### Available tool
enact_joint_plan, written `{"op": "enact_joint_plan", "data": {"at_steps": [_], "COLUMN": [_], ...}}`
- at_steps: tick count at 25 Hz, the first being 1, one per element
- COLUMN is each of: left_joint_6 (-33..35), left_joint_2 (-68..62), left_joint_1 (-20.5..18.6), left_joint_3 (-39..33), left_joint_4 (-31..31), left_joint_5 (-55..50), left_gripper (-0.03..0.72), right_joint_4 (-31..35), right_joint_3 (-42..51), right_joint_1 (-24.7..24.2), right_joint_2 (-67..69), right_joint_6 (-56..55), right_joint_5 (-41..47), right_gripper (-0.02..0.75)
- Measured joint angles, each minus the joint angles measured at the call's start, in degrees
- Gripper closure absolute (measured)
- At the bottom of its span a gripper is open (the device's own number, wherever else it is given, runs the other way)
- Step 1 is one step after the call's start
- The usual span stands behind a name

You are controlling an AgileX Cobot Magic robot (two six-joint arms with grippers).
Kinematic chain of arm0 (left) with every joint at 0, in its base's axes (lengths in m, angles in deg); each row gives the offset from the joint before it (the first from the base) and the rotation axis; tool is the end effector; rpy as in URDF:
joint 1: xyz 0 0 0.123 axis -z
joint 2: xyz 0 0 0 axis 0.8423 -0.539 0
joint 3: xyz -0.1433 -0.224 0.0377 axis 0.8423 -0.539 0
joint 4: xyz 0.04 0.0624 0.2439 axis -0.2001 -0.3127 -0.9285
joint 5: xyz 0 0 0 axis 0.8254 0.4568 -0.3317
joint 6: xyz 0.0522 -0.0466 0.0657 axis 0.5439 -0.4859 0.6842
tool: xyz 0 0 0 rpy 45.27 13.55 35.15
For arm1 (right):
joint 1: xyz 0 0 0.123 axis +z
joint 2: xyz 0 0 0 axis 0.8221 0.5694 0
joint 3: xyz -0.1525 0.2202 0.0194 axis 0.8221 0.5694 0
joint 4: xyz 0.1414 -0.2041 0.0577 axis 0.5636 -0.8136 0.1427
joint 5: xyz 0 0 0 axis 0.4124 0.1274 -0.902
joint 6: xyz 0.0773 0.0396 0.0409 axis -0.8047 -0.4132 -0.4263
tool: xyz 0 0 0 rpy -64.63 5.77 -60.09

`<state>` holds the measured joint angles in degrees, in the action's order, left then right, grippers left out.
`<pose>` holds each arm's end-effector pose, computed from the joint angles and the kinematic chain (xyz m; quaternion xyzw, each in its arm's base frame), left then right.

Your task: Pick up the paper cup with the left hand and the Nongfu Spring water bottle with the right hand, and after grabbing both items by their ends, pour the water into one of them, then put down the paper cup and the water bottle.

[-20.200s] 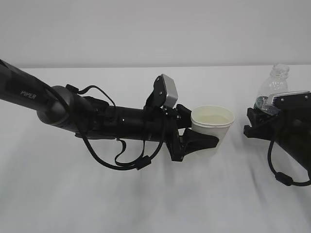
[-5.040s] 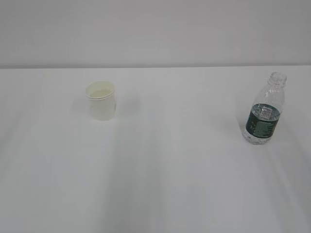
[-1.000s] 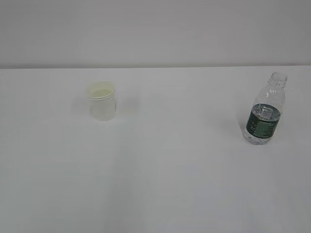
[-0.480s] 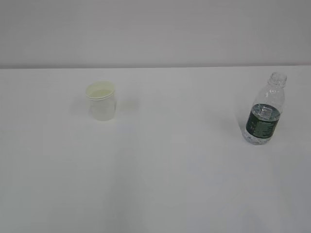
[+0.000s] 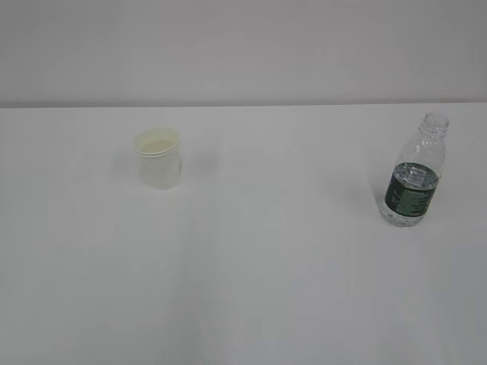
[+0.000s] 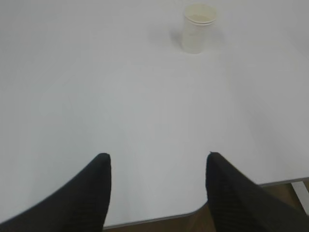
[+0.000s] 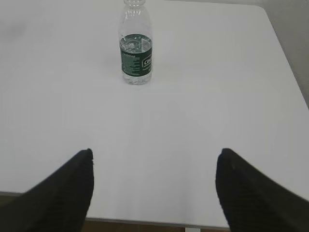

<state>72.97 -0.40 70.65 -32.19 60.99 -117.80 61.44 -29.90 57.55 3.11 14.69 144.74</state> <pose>0.0129 0.0005 0.2824 0.0324 0.8586 -0.0776 0.5057 0.0124 -0.0059 0.2724 -0.0440 0.8644 -0.0446 0.4990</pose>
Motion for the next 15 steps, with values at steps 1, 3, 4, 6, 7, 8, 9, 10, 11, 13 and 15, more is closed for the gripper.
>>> {"op": "enact_joint_plan", "data": {"at_steps": [1, 3, 4, 6, 7, 8, 9, 10, 11, 13, 15], "left_joint_6": [0.0, 0.0, 0.0, 0.0, 0.0, 0.0, 0.0, 0.0, 0.0, 0.0, 0.0], "left_joint_2": [0.0, 0.0, 0.0, 0.0, 0.0, 0.0, 0.0, 0.0, 0.0, 0.0, 0.0], "left_joint_1": [-0.2, -1.7, -2.8, -5.5, -7.2, -9.0, -10.9, -12.4, -14.1, -16.5, -17.8], "left_joint_3": [0.0, 0.0, 0.0, 0.0, 0.0, 0.0, 0.0, 0.0, 0.0, 0.0, 0.0], "left_joint_4": [0.4, 0.7, 0.8, 0.8, 0.8, 0.8, 0.8, 0.8, 0.8, 0.8, 0.8], "left_joint_5": [0.0, 0.0, 0.0, 0.1, 0.1, 0.1, 0.1, 0.1, 0.1, 0.3, 0.3], "left_gripper": [0.247, 0.251, 0.255, 0.258, 0.258, 0.259, 0.259, 0.259, 0.26, 0.27, 0.278], "right_joint_4": [0.0, 0.0, 0.0, 0.0, 0.0, 0.0, 0.0, 0.0, 0.0, 0.0, 0.0], "right_joint_3": [0.0, 0.0, 0.0, 0.0, 0.0, 0.0, 0.0, 0.0, 0.0, 0.0, 0.0], "right_joint_1": [-0.2, -2.0, -2.8, -4.5, -5.1, -5.5, -5.9, -6.4, -6.7, -7.3, -7.5], "right_joint_2": [0.0, 0.0, 0.0, 0.0, 0.0, 0.0, 0.0, 0.0, 0.0, 0.0, 0.0], "right_joint_6": [0.0, 0.0, 0.0, 0.0, 0.0, 0.0, 0.0, 0.0, 0.0, 0.0, 0.0], "right_joint_5": [0.0, 0.0, 0.0, 0.0, 0.0, 0.0, 0.0, 0.0, 0.0, 0.0, 0.0], "right_gripper": [0.151, 0.15, 0.15, 0.15, 0.151, 0.15, 0.15, 0.15, 0.151, 0.151, 0.151]}}
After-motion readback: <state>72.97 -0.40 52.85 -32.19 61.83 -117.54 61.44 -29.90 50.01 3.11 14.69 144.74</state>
